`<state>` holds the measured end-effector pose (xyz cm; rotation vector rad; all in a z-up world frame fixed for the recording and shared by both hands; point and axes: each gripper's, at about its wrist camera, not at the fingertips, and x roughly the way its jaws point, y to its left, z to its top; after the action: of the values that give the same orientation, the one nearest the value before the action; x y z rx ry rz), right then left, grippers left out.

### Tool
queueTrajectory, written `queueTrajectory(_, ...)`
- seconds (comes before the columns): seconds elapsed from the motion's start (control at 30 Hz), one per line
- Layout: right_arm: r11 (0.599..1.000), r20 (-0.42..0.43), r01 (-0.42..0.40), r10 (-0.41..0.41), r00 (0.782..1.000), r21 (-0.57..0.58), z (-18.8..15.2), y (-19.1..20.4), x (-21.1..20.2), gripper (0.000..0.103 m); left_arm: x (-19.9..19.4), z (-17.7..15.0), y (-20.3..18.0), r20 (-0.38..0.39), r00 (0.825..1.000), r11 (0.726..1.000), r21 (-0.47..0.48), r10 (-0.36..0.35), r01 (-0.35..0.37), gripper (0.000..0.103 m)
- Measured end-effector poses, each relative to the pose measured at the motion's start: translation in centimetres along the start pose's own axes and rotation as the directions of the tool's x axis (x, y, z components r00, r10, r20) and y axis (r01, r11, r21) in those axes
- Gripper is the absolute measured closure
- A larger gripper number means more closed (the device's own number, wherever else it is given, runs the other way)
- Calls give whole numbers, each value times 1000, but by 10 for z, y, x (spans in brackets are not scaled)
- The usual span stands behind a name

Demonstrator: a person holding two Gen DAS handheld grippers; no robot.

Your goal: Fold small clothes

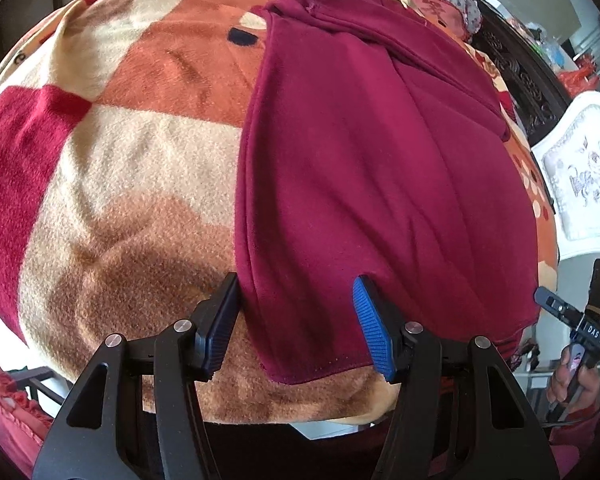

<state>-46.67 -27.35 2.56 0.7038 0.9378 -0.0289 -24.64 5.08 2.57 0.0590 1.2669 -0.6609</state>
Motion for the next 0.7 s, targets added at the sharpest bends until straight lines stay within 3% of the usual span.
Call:
queueTrajectory(0.07,1000,32,-11,12,999,-2,-2,-1,-2,53,2,1,-1,-1,1000,1000,9,-4,4,46)
queueTrajectory(0.13,1000,68,-6,5,998,15,-3,-3,-4,65,2,2,0,12,1000,1000,5,-8,8,49)
queueTrajectory(0.17,1000,74,3,-4,997,19,-4,-4,-3,68,2,2,0,18,1000,1000,3,-6,6,64)
queueTrajectory(0.2,1000,82,11,-12,997,16,-4,-4,-4,74,4,4,-2,17,1000,1000,2,-6,6,87)
queueTrajectory(0.23,1000,87,7,-9,996,15,-5,-4,-6,84,5,5,0,9,1000,1000,-7,-20,20,94)
queueTrajectory(0.3,999,89,-25,23,996,22,-4,-3,-10,94,4,7,4,-2,998,998,-29,-59,58,96)
queueTrajectory(0.5,989,84,-149,150,985,-21,-6,30,-45,95,-47,11,-4,80,991,992,80,-103,97,97)
queueTrajectory(0.6,981,48,-182,185,982,-60,-14,47,-53,96,-62,8,2,98,991,992,89,-94,85,97)
queueTrajectory(0.7,989,2,-120,121,993,-83,-24,50,-40,96,-51,-1,15,62,995,995,73,-72,67,97)
